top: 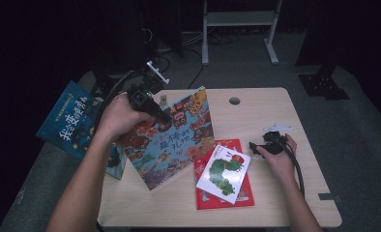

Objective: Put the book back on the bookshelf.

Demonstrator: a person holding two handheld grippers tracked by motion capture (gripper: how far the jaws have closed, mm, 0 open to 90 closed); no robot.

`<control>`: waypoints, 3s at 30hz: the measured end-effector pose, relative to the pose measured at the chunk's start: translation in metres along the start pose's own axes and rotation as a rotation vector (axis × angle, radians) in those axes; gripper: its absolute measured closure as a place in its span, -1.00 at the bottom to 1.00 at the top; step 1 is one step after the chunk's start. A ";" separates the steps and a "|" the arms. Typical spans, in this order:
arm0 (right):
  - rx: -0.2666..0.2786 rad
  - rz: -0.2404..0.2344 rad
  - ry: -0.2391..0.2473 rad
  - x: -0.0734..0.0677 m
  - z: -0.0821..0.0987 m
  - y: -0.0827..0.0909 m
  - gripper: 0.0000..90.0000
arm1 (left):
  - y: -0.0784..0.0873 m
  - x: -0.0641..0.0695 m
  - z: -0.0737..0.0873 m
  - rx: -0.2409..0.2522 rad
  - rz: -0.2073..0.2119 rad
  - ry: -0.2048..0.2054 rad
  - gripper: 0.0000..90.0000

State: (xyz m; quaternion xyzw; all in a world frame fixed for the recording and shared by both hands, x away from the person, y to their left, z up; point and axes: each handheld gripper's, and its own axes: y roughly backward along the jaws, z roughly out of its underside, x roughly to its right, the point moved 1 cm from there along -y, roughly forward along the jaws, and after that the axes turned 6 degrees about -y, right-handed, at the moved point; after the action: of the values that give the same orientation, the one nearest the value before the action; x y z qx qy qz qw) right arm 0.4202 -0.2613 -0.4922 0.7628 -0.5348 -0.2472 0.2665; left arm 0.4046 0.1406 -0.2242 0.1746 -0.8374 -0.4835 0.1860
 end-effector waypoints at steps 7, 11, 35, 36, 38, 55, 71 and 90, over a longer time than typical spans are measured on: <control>-0.003 -0.001 0.000 0.001 -0.001 -0.002 -0.66 | 0.014 -0.002 0.018 0.016 0.001 0.026 0.79; -0.003 0.000 -0.002 0.001 -0.002 -0.002 -0.66 | 0.022 -0.002 0.028 0.025 -0.008 0.037 0.79; -0.004 0.006 -0.004 0.006 -0.003 -0.002 -0.66 | 0.074 -0.008 0.113 0.072 -0.032 0.161 0.79; -0.004 0.006 -0.005 0.006 -0.003 -0.002 -0.66 | 0.076 -0.009 0.116 0.077 -0.035 0.169 0.79; -0.004 0.007 -0.005 0.006 -0.003 -0.002 -0.66 | 0.081 -0.009 0.123 0.080 -0.043 0.179 0.79; -0.003 0.010 -0.007 0.006 -0.003 -0.003 -0.66 | 0.103 -0.026 0.173 0.075 -0.120 0.322 0.79; -0.003 0.010 -0.007 0.006 -0.003 -0.003 -0.66 | 0.121 -0.053 0.192 0.059 -0.201 0.476 0.79; -0.003 0.012 -0.009 0.006 -0.003 -0.003 -0.66 | 0.136 -0.082 0.181 0.082 -0.232 0.629 0.79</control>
State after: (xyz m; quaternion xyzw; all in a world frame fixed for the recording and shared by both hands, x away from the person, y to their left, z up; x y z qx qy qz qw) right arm 0.4257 -0.2663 -0.4924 0.7579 -0.5403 -0.2499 0.2666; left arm 0.3739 0.3785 -0.2010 0.4168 -0.7322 -0.3899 0.3716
